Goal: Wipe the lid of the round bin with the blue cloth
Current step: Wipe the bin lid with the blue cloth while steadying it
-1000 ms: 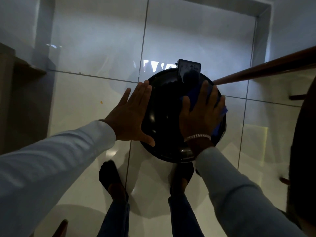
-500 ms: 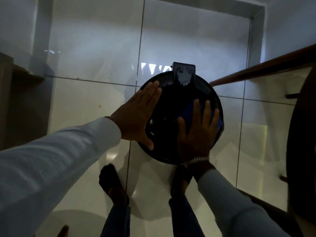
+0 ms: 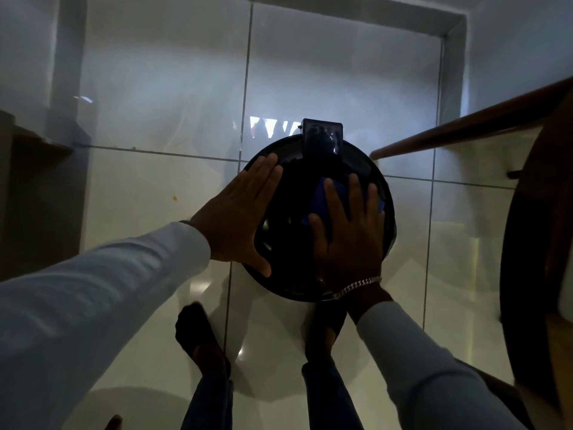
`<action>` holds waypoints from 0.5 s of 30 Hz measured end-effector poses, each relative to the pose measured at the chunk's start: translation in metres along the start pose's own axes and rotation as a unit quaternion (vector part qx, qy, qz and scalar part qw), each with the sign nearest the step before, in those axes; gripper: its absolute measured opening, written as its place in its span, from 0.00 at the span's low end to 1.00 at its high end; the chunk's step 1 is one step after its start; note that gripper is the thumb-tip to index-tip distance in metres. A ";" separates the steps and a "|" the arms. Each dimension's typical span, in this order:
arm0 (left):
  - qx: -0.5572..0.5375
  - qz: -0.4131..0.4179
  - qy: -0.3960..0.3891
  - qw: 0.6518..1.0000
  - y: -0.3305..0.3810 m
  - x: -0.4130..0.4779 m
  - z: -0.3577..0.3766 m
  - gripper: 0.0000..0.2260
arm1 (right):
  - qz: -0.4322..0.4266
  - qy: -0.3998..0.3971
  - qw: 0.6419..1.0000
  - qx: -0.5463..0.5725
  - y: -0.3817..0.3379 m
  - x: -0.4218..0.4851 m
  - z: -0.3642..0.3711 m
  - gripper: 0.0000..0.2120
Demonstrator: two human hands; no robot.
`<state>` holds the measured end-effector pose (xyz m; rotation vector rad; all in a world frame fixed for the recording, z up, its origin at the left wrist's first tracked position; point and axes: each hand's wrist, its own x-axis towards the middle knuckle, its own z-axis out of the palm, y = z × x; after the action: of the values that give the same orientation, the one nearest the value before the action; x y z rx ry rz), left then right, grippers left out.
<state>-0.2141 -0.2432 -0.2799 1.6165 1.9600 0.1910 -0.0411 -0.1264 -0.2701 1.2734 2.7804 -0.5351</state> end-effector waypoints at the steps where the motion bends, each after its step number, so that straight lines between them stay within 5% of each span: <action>1: -0.007 -0.001 -0.002 1.000 0.001 0.000 0.000 0.66 | 0.033 0.002 0.999 0.013 0.002 -0.007 0.000 0.29; 7: -0.016 -0.003 0.002 1.000 0.000 0.000 0.002 0.66 | 0.184 0.051 0.980 0.058 -0.029 -0.008 0.012 0.32; 11: -0.027 -0.001 0.025 0.999 0.000 0.000 0.004 0.63 | -0.023 0.001 1.000 -0.012 -0.051 -0.009 0.025 0.31; 15: -0.019 0.009 0.035 0.999 -0.002 0.000 0.003 0.63 | -0.174 -0.050 0.982 -0.061 -0.012 -0.052 0.021 0.28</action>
<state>-0.2144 -0.2444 -0.2831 1.6243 1.9819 0.2941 -0.0180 -0.1783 -0.2773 0.7178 2.9083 -0.4184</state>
